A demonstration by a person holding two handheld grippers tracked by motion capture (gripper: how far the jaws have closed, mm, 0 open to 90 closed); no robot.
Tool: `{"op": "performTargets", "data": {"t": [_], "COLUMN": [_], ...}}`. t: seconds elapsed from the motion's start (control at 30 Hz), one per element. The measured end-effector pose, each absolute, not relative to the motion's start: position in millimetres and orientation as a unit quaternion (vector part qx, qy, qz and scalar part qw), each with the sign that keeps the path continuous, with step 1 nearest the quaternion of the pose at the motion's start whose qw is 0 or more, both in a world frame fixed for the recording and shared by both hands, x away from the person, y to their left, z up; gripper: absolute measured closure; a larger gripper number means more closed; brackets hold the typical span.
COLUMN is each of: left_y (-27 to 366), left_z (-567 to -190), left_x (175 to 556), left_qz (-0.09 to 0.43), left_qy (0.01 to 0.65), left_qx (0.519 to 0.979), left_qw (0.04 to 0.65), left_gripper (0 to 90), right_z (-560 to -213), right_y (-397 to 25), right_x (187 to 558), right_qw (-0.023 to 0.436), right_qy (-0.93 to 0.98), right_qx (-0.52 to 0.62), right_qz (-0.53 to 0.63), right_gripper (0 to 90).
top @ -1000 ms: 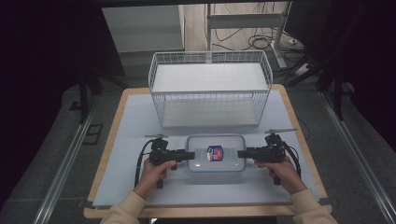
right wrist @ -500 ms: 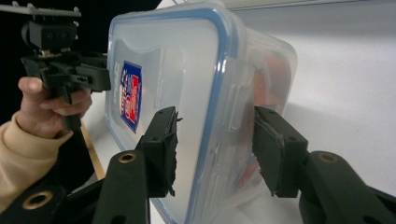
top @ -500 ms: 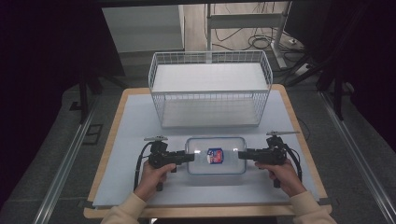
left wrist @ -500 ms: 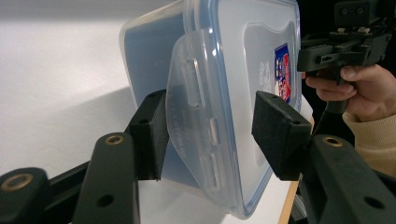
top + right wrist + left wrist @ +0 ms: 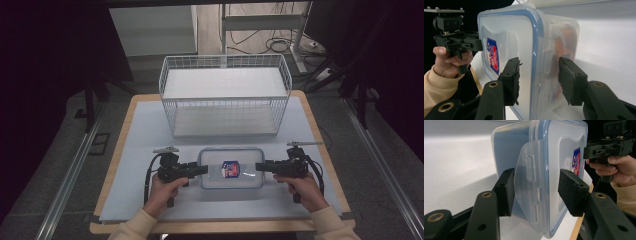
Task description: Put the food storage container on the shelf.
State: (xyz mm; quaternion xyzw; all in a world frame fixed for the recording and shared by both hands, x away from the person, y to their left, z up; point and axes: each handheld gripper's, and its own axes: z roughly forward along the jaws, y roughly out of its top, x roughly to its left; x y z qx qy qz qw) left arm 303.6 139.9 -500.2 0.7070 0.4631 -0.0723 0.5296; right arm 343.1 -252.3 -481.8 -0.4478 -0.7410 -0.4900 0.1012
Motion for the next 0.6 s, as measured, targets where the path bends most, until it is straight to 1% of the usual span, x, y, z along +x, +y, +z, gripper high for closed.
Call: {"op": "performTargets", "data": {"t": [0.6], "left_y": [142], "left_z": [-480], "left_x": [303], "left_qz": [-0.048], "left_qy": [0.449], "left_qx": [0.71], "left_qw": [0.541], "left_gripper": [49.7], "right_z": [-463], "right_y": [-251], "right_x": [342], "right_qw": [0.079], "right_qy": [-0.743], "right_qx": [-0.428], "right_qz": [-0.508], "right_gripper": [53.1]}}
